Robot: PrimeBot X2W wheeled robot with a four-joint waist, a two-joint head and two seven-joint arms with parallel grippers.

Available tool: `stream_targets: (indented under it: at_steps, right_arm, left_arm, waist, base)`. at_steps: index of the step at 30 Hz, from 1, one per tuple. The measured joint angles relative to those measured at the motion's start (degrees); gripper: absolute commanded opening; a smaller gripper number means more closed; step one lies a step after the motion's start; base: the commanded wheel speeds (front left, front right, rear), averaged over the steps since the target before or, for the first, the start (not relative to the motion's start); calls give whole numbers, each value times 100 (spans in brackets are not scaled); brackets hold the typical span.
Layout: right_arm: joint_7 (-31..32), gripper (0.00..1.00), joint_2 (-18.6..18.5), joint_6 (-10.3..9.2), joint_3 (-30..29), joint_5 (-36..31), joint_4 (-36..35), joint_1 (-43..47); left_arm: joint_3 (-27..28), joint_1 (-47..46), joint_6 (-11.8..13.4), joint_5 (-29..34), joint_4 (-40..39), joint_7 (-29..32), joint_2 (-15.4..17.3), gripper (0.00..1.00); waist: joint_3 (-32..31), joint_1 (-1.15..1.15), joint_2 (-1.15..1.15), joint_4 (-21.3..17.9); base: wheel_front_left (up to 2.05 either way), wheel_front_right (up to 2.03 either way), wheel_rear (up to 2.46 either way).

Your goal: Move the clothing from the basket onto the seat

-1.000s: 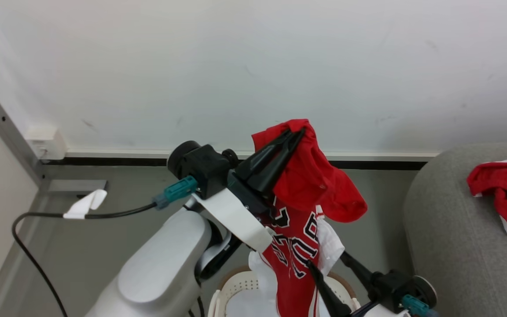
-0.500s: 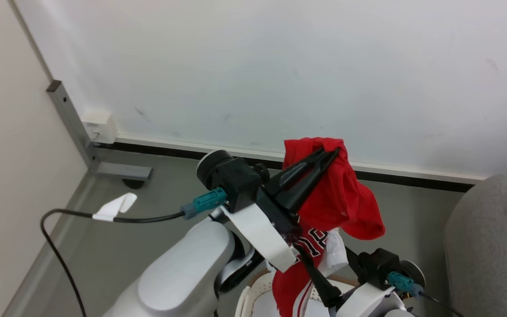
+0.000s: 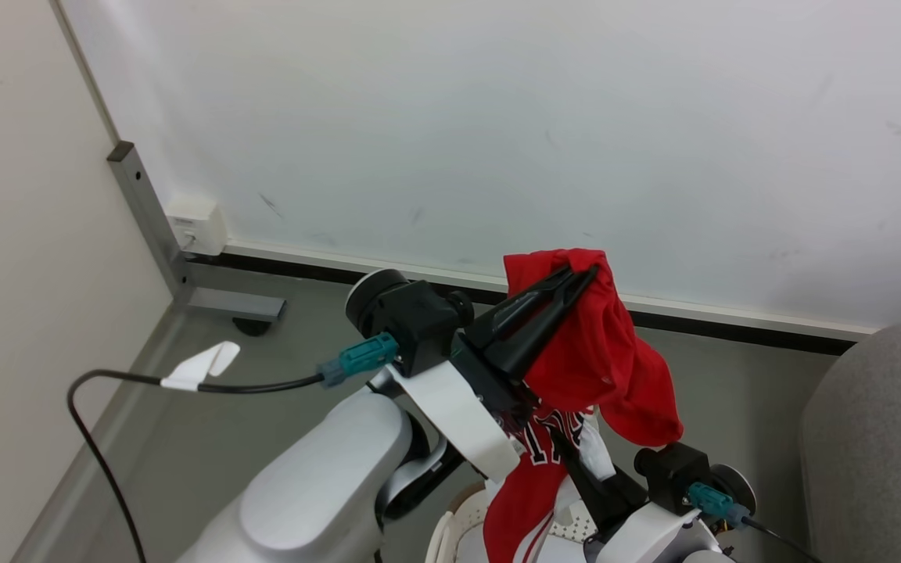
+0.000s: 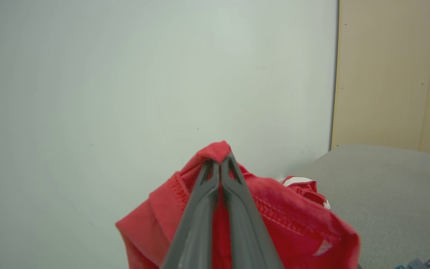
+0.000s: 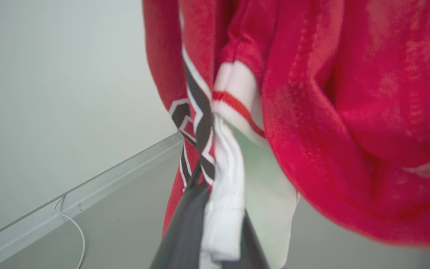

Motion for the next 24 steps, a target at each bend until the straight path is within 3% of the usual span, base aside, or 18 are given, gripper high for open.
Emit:
stream_targets:
  at_steps: [12, 24]
  right_arm:
    - [0, 0, 12, 0, -147, 7, -70, 24]
    - [0, 0, 20, 0, -650, -52, -439, 115]
  left_arm:
    - [68, 26, 34, 0, 48, 0, 26, 0]
    - [105, 144, 43, 0, 96, 0, 62, 0]
  waist:
    - [40, 0, 0, -105]
    - [103, 0, 0, -230]
  base:
    - [0, 0, 0]
    - [0, 0, 0]
